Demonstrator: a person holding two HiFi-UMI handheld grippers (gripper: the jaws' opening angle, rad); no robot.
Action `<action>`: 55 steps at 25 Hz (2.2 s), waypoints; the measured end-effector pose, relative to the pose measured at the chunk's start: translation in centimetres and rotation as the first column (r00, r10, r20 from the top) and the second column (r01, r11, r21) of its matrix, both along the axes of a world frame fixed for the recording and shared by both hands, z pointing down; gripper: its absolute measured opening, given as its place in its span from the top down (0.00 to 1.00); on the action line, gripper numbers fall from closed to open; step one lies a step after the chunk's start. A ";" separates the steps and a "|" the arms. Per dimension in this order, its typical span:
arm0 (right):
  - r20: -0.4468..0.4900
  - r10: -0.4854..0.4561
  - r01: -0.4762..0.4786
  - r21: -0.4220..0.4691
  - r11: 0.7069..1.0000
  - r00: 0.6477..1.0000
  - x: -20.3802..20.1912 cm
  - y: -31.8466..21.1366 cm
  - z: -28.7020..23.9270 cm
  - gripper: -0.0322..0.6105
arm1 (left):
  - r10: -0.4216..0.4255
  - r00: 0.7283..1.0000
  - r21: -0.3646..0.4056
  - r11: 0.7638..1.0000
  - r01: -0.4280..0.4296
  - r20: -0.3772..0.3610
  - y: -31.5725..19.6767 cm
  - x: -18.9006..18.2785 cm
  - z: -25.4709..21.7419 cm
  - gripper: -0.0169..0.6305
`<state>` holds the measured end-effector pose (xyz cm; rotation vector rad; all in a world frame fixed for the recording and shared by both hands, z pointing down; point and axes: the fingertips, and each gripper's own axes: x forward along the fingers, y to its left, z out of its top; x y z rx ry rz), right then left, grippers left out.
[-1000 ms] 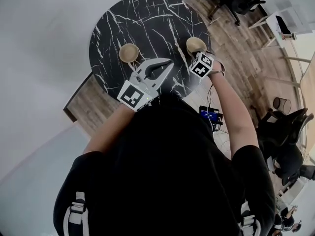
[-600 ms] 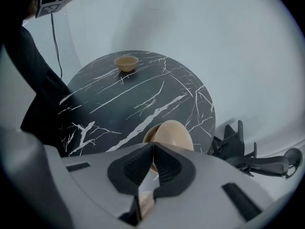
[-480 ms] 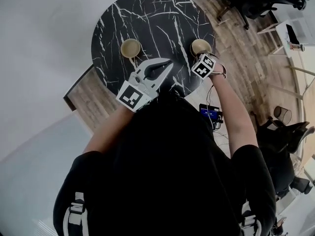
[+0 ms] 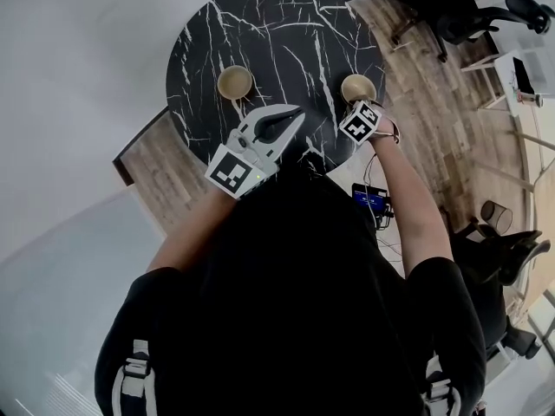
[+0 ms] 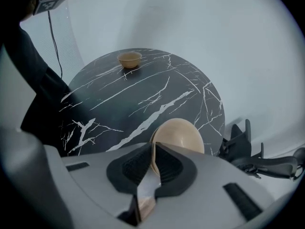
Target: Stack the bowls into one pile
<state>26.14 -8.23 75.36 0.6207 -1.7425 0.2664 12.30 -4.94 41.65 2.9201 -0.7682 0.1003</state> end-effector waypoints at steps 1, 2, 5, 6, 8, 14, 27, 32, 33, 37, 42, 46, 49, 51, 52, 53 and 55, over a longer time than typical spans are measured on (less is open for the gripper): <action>0.002 -0.004 0.004 -0.006 1.000 1.000 0.0 0.1 0.0 0.91 | -0.005 1.000 -0.001 1.000 0.005 0.001 0.0 0.0 0.0 0.97; 0.004 -0.008 0.009 -0.011 1.000 1.000 0.0 0.1 0.0 0.90 | -0.011 1.000 -0.002 1.000 0.011 0.002 0.1 0.0 -0.1 0.97; 0.018 -0.013 0.014 -0.025 1.000 1.000 -0.3 0.0 -0.2 0.87 | -0.023 1.000 0.000 1.000 0.023 0.004 0.0 -0.2 -0.2 0.97; 0.030 -0.007 0.008 -0.031 0.999 1.000 -0.5 -0.1 -0.3 0.87 | -0.026 1.000 0.001 1.000 0.026 0.004 0.0 -0.3 -0.2 0.97; 0.059 0.012 -0.010 -0.041 0.999 0.998 -0.8 -0.3 -0.5 0.85 | -0.031 1.000 -0.002 1.000 0.031 0.002 -0.1 -0.5 -0.2 0.97; 0.126 0.016 -0.013 -0.027 1.000 0.992 -2.8 -1.1 -3.2 0.83 | -0.047 0.999 0.006 0.999 0.048 -0.008 0.1 -1.2 -0.7 0.97; 0.225 -0.022 0.016 0.031 0.999 0.974 -12.5 -3.9 -8.5 0.82 | -0.095 0.995 0.018 0.995 0.095 -0.011 -0.4 -8.0 -0.6 0.97; 0.241 -0.050 0.044 0.029 0.999 0.969 -17.4 -4.3 -9.0 0.82 | -0.122 0.992 0.012 0.992 0.123 -0.018 -0.6 -11.6 -0.3 0.97; 0.242 -0.054 0.049 0.027 0.998 0.969 -18.3 -4.3 -8.9 0.81 | -0.128 0.992 0.012 0.992 0.128 -0.020 -0.6 -12.4 -0.2 0.97; 0.241 -0.067 0.062 0.026 0.998 0.968 -21.5 -4.8 -9.0 0.81 | -0.149 0.989 0.002 0.989 0.149 -0.023 -1.0 -15.3 0.0 0.97; 0.259 -0.026 0.031 -0.014 0.999 0.966 -25.1 -5.4 -8.5 0.78 | -0.167 0.986 0.000 0.986 0.167 -0.025 -1.7 -18.5 0.1 0.97; 0.270 0.030 -0.018 -0.045 0.999 0.963 -27.3 -6.3 -7.5 0.76 | -0.165 0.986 -0.003 0.986 0.165 -0.023 -2.8 -20.2 0.4 0.97; 0.280 0.108 -0.095 -0.062 0.994 0.954 -28.1 -7.2 -6.6 0.75 | -0.158 0.987 -0.004 0.987 0.158 -0.021 -3.4 -21.2 0.6 0.97; 0.281 0.163 -0.149 -0.071 0.986 0.946 -28.4 -7.8 -6.4 0.74 | -0.151 0.988 -0.010 0.989 0.151 -0.022 -3.8 -21.8 0.9 0.97; 0.280 0.186 -0.171 -0.078 0.982 0.942 -28.5 -8.1 -6.1 0.74 | -0.147 0.989 -0.014 0.989 0.146 -0.022 -4.1 -22.1 1.1 0.97; 0.280 0.208 -0.191 -0.085 0.978 0.937 -28.6 -8.3 -5.7 0.74 | -0.143 0.989 -0.017 0.990 0.143 -0.022 -4.4 -22.3 1.3 0.97; 0.278 0.247 -0.232 -0.086 0.969 0.928 -28.6 -8.9 -4.8 0.74 | -0.138 0.990 -0.020 0.990 0.137 -0.023 -4.9 -22.8 1.6 0.97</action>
